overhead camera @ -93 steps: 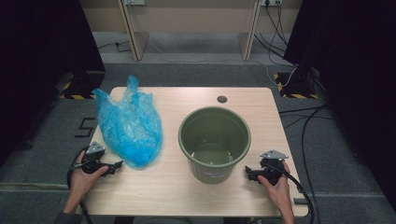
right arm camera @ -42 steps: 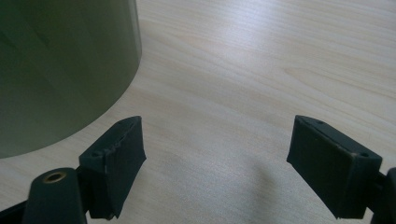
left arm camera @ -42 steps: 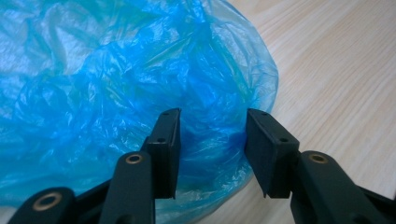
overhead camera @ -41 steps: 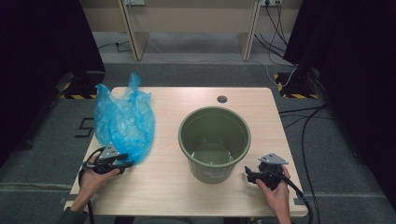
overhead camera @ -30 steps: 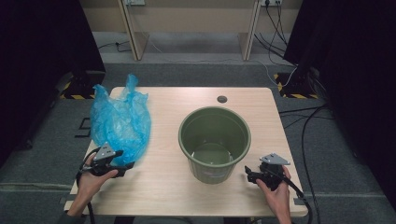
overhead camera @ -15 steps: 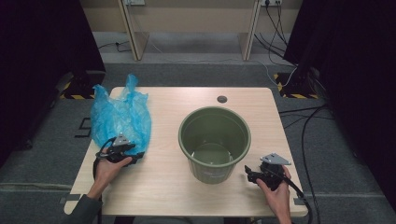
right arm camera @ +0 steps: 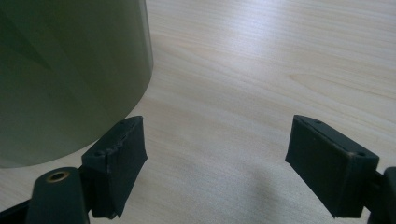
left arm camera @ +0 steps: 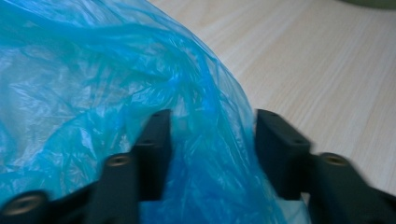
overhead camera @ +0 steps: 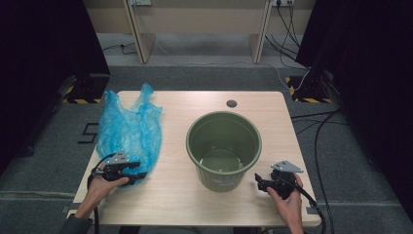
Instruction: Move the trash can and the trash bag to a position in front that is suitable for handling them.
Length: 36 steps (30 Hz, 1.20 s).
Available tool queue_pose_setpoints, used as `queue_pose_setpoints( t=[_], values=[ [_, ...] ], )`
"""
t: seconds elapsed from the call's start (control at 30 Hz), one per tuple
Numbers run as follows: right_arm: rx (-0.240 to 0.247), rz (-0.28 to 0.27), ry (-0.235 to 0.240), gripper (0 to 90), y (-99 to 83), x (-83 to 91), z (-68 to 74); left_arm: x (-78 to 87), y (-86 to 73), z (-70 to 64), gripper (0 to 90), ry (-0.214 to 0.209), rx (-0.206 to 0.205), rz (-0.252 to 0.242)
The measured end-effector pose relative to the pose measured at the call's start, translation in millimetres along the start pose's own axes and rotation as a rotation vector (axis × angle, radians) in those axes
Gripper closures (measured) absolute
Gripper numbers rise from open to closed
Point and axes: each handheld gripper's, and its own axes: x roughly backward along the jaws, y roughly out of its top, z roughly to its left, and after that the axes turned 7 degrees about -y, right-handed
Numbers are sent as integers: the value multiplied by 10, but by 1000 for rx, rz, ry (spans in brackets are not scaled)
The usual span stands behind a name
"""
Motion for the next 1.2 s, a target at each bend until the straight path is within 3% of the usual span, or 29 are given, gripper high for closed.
queue_pose_setpoints(
  t=[0.13,0.27,0.33,0.43,0.57,0.63,0.73,0.83,1.07,1.2],
  values=[
    [-9,-7,0,199,4,5,-1,-13,192,-139,274,28,-38,-42],
    [-35,-29,19,203,27,45,11,-115,447,-306,201,40,-12,-132],
    [-25,-33,15,203,41,57,20,-146,481,-325,186,40,-13,-139],
    [0,-54,19,202,112,106,94,-345,624,-410,186,33,-24,-147],
    [15,-57,24,200,164,138,155,-426,674,-442,173,22,-22,-146],
    [18,-56,49,200,182,131,201,-455,701,-454,174,17,-15,-155],
    [56,-48,12,206,216,120,285,-476,721,-482,173,5,-19,-155],
    [58,-36,9,208,250,108,340,-508,743,-518,174,-12,-18,-158],
    [96,-29,21,207,369,-14,506,-542,755,-545,174,-13,-28,-149],
    [144,-17,54,196,522,-175,670,-535,752,-536,174,-8,-29,-148]
  ],
)
